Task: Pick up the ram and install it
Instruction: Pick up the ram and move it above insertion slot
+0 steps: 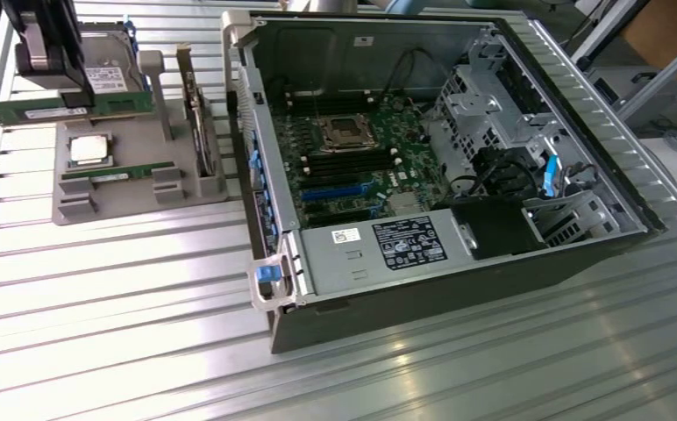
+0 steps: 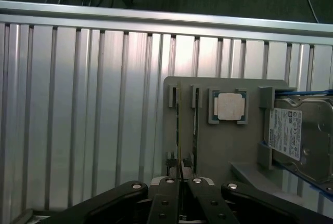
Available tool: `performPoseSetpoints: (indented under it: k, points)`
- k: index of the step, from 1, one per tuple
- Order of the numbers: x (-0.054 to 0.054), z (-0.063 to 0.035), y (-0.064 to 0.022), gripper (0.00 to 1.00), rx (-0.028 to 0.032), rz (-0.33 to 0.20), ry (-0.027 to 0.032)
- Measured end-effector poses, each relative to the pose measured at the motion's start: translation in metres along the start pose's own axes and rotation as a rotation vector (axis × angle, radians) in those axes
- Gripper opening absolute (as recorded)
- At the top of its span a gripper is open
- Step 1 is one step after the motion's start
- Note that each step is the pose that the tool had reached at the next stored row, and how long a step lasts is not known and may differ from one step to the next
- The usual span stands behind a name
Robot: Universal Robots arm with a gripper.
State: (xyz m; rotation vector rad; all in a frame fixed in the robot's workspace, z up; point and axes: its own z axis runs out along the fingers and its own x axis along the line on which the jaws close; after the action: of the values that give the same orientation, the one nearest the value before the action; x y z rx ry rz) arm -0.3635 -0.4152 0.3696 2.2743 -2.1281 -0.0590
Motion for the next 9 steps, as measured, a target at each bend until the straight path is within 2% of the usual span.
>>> performPoseSetpoints:
  k: [9]
  points:
    - [-0.0001,-0.0097,0.0005,0.12,-0.0001,0.0,0.0]
